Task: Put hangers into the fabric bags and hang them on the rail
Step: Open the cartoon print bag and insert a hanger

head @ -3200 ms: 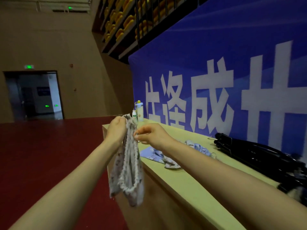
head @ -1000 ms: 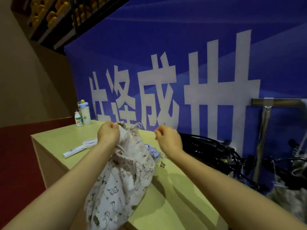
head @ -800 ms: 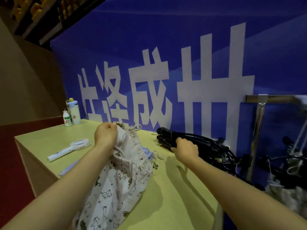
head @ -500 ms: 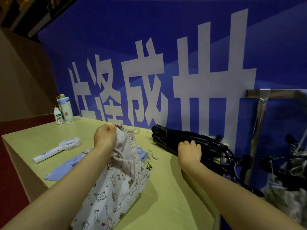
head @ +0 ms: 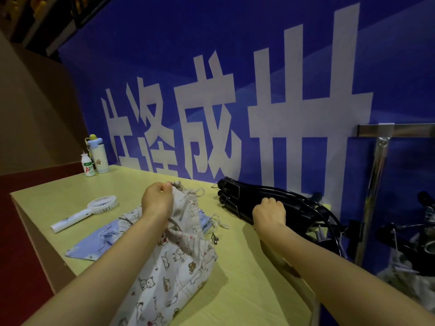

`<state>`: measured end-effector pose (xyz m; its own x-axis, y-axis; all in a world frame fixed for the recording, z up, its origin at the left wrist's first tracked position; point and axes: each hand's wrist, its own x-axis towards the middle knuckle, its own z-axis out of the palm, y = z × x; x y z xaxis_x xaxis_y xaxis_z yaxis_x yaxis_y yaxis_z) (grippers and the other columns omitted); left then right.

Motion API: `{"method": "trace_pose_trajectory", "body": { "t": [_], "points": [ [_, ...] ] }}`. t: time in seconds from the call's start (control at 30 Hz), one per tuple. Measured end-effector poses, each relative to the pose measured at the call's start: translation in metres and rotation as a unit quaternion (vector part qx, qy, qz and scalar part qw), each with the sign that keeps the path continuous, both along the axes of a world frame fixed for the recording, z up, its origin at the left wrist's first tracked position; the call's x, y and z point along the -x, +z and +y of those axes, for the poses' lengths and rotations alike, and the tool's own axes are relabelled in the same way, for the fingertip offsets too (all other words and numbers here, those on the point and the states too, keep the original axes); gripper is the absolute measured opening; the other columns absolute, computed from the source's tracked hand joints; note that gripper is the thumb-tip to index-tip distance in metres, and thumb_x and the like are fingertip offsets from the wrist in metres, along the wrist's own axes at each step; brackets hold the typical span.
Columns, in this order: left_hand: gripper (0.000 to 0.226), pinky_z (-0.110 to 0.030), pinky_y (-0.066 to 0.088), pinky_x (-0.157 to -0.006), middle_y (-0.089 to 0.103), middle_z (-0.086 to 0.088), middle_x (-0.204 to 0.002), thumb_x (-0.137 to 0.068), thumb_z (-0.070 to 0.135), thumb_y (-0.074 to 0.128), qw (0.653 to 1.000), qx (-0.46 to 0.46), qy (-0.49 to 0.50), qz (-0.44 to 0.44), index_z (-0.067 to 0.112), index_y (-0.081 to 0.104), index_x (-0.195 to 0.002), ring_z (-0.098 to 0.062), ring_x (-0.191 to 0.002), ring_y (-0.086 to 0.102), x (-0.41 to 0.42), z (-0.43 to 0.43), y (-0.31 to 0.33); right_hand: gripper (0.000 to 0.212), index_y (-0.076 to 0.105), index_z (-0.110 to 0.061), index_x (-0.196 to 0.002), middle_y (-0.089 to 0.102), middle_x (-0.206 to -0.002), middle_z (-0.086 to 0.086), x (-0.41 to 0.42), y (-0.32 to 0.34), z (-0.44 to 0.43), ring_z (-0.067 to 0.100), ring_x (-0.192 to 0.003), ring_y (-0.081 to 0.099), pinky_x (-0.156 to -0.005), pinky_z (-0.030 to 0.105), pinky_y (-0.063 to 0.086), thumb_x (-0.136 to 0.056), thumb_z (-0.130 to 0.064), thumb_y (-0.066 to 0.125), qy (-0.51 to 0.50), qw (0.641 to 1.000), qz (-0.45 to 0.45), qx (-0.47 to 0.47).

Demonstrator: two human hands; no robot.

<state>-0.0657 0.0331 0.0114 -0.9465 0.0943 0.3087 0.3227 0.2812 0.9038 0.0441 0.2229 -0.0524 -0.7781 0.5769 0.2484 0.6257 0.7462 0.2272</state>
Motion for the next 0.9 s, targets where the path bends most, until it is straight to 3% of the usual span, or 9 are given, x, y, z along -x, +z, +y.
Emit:
{"method": "trace_pose_trajectory", "body": {
  "t": [0.07, 0.13, 0.23, 0.37, 0.47, 0.57, 0.73, 0.8, 0.9],
  "points": [
    [0.037, -0.028, 0.025, -0.050, 0.038, -0.004, -0.060, -0.099, 0.021, 0.039, 1.000, 0.001, -0.001, 0.000, 0.011, 0.043, -0.063, -0.016, -0.055, 0.033, 0.000, -0.001, 0.001, 0.026, 0.060, -0.011, -0.114, 0.060, -0.112, 0.009, -0.001, 0.002, -0.002, 0.025, -0.101, 0.054, -0.086, 0.033, 0.040, -0.089, -0.012, 0.056, 0.007, 1.000, -0.011, 0.013],
    [0.034, -0.027, 0.026, -0.050, 0.040, -0.004, -0.062, -0.099, 0.022, 0.039, 1.000, 0.001, -0.003, -0.002, 0.010, 0.046, -0.068, -0.016, -0.056, 0.035, -0.001, -0.001, 0.001, 0.019, 0.062, -0.012, -0.105, 0.062, -0.096, 0.006, -0.004, 0.005, -0.004, 0.023, -0.083, 0.053, -0.076, 0.032, 0.037, -0.089, -0.006, 0.053, 0.016, 0.999, -0.024, 0.036],
    [0.034, -0.027, 0.026, -0.049, 0.040, -0.004, -0.061, -0.099, 0.022, 0.039, 1.000, -0.005, -0.010, -0.003, 0.010, 0.046, -0.069, -0.016, -0.055, 0.034, -0.001, -0.002, 0.001, 0.011, 0.062, -0.014, -0.096, 0.054, -0.079, 0.002, -0.006, 0.012, -0.003, 0.020, -0.070, 0.051, -0.065, 0.030, 0.040, -0.089, -0.012, 0.053, 0.044, 0.996, -0.013, 0.074],
    [0.038, -0.027, 0.025, -0.050, 0.037, -0.003, -0.059, -0.099, 0.022, 0.040, 1.000, -0.010, -0.005, 0.000, 0.014, 0.041, -0.061, -0.016, -0.054, 0.033, 0.000, -0.005, 0.003, 0.015, 0.062, -0.014, -0.102, 0.057, -0.085, 0.002, -0.009, 0.024, 0.001, 0.020, -0.084, 0.061, -0.077, 0.031, 0.052, -0.091, -0.020, 0.054, 0.082, 0.982, 0.015, 0.168],
    [0.036, -0.027, 0.025, -0.052, 0.038, -0.003, -0.059, -0.099, 0.023, 0.039, 1.000, -0.009, -0.002, -0.004, 0.013, 0.043, -0.065, -0.016, -0.054, 0.033, 0.001, -0.007, 0.006, 0.016, 0.059, -0.013, -0.104, 0.058, -0.090, 0.004, -0.012, 0.033, 0.004, 0.020, -0.087, 0.060, -0.080, 0.030, 0.052, -0.091, -0.022, 0.055, 0.104, 0.971, 0.030, 0.212],
    [0.039, -0.027, 0.024, -0.051, 0.037, -0.003, -0.058, -0.099, 0.023, 0.039, 1.000, -0.016, -0.003, -0.006, 0.014, 0.041, -0.061, -0.016, -0.053, 0.033, 0.001, -0.009, 0.006, 0.024, 0.057, -0.011, -0.110, 0.059, -0.100, 0.007, -0.013, 0.040, 0.002, 0.022, -0.093, 0.060, -0.078, 0.030, 0.051, -0.092, -0.026, 0.055, 0.116, 0.970, 0.055, 0.209],
    [0.042, -0.027, 0.022, -0.049, 0.033, -0.003, -0.057, -0.099, 0.021, 0.039, 1.000, -0.029, -0.008, -0.007, 0.016, 0.035, -0.057, -0.018, -0.052, 0.030, -0.005, -0.016, 0.008, 0.044, 0.045, -0.008, -0.128, 0.046, -0.130, 0.013, -0.011, 0.042, -0.016, 0.030, -0.118, 0.044, -0.098, 0.039, 0.044, -0.093, -0.033, 0.054, 0.136, 0.972, 0.100, 0.166],
    [0.042, -0.027, 0.023, -0.050, 0.033, -0.004, -0.057, -0.099, 0.021, 0.039, 0.999, -0.031, -0.010, -0.010, 0.015, 0.036, -0.058, -0.020, -0.054, 0.031, -0.007, -0.020, 0.008, 0.044, 0.044, -0.008, -0.127, 0.042, -0.133, 0.014, -0.011, 0.038, -0.020, 0.030, -0.118, 0.045, -0.096, 0.038, 0.046, -0.093, -0.034, 0.055, 0.137, 0.970, 0.112, 0.164],
    [0.040, -0.027, 0.022, -0.049, 0.032, -0.004, -0.058, -0.099, 0.022, 0.039, 0.999, -0.033, -0.007, -0.011, 0.012, 0.036, -0.060, -0.019, -0.054, 0.029, -0.009, -0.026, 0.010, 0.041, 0.043, -0.011, -0.125, 0.051, -0.124, 0.012, -0.015, 0.038, -0.021, 0.026, -0.102, 0.056, -0.080, 0.032, 0.050, -0.094, -0.034, 0.053, 0.149, 0.966, 0.113, 0.179]
  ]
}}
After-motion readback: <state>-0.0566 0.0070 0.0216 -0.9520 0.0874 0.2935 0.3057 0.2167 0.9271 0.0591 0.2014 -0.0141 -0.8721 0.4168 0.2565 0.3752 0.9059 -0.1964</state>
